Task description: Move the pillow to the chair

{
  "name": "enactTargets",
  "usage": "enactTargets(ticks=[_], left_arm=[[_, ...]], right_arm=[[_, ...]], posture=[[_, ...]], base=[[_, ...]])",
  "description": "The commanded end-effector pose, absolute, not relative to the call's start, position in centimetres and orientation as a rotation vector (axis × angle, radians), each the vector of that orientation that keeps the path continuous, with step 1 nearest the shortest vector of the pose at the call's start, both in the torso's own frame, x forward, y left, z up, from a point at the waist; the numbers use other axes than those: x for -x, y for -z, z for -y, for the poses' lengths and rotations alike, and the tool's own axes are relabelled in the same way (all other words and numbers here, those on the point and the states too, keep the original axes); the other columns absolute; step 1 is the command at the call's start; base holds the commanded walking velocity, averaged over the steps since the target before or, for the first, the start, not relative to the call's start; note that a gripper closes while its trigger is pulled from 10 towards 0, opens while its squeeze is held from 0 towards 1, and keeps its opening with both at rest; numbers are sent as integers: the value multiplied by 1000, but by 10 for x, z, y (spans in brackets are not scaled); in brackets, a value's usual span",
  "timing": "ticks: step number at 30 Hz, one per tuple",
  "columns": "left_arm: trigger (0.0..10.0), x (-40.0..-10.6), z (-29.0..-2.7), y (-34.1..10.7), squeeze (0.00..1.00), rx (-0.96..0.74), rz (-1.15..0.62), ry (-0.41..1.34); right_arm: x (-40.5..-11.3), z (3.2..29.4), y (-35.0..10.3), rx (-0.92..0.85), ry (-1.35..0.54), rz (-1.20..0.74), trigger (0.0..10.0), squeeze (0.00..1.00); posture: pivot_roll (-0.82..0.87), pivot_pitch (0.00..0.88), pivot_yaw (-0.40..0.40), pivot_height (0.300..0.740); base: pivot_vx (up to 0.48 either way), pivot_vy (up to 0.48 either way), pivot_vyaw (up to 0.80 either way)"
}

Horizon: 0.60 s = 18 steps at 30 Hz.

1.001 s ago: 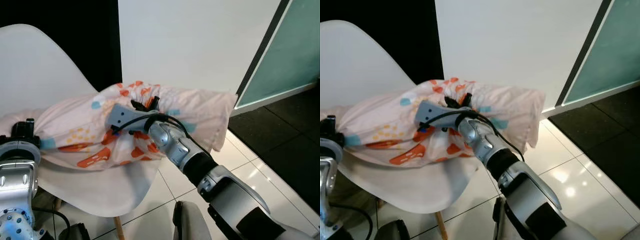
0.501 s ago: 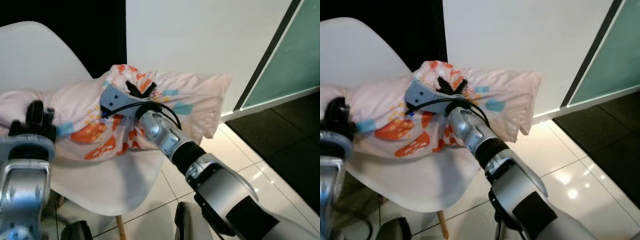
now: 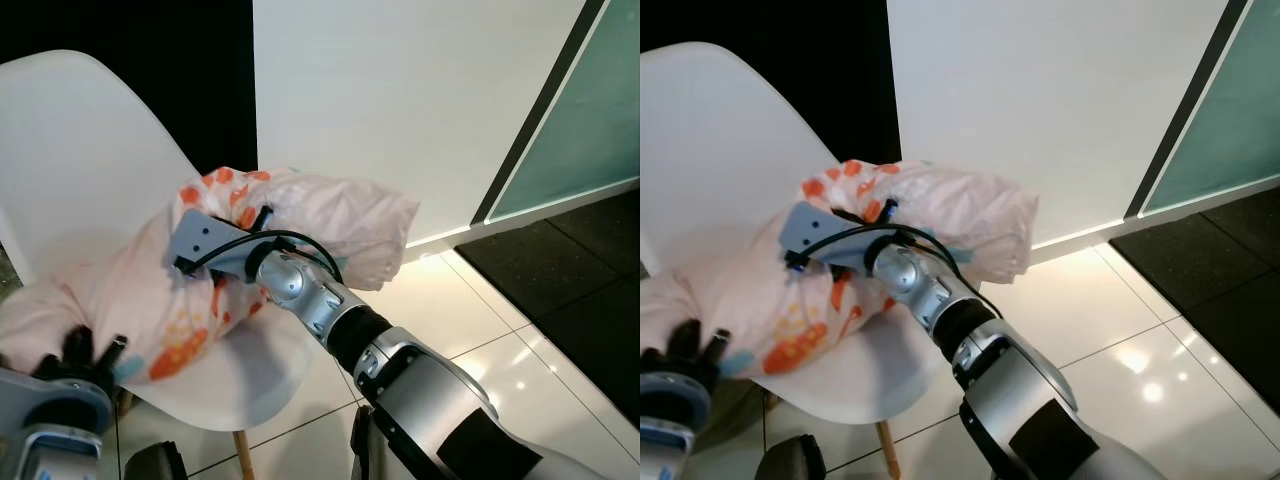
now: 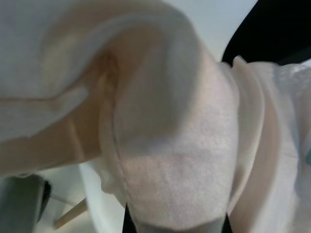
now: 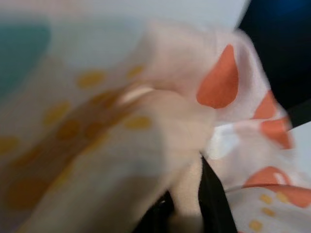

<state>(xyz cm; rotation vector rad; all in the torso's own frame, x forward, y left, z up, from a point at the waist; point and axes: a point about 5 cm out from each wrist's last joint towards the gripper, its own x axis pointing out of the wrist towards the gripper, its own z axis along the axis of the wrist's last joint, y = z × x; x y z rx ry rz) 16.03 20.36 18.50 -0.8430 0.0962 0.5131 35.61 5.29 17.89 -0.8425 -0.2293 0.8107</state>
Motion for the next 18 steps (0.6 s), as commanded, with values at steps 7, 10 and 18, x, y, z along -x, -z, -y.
enactTargets(ticks=[7, 10, 18], left_arm=[[10000, -150, -202, -162, 1000, 752, -255, -602], [10000, -139, -214, -151, 1000, 709, -296, -708], [10000, -121, -230, -139, 1000, 588, -356, -837]], right_arm=[[-357, -38, -152, 831, -888, -10, 10000, 1000], [-357, -35, -151, 675, -941, -111, 10000, 1000], [-366, 0, -180, 350, -1198, -237, 10000, 1000]], posture=[[14, 82, -68, 300], [14, 85, -68, 300], [10, 89, -74, 300]], base=[[0, 0, 0], [0, 0, 0], [0, 0, 0]])
